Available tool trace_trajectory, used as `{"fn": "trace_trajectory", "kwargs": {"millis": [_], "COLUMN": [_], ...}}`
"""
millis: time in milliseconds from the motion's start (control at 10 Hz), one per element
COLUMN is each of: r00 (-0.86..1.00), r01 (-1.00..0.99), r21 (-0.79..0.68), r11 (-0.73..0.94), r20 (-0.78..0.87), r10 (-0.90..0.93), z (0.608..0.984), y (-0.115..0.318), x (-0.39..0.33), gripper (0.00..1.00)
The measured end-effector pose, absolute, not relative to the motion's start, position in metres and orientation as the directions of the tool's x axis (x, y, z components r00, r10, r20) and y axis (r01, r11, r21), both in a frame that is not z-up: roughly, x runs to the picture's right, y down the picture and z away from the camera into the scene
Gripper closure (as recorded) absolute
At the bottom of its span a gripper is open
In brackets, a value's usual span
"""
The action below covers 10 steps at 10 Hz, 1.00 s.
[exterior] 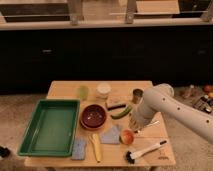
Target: Place apple in plastic cup
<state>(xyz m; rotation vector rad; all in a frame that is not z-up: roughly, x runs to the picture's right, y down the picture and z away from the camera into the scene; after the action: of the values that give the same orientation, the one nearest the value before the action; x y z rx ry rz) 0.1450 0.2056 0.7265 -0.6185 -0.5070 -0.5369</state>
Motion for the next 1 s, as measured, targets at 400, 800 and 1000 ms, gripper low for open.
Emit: {"fn": "trace_trajectory", "kwargs": {"millis": [400,800,1000], "r00": [0.678,0.66,0.678], "r01": [0.674,0.703,0.692], "r21": [-0.355,-0.358,-0.366], "r11": [0.648,0.615,0.622], "r20": [0.646,0.651,0.625], "r10": [-0.351,-0.376,-0.387], "z": [0.719,0.721,0.729], "y": [0.215,0.224,0.231], "x": [0.128,0.121,0.117], "gripper": [0.2,0.2,0.2]}}
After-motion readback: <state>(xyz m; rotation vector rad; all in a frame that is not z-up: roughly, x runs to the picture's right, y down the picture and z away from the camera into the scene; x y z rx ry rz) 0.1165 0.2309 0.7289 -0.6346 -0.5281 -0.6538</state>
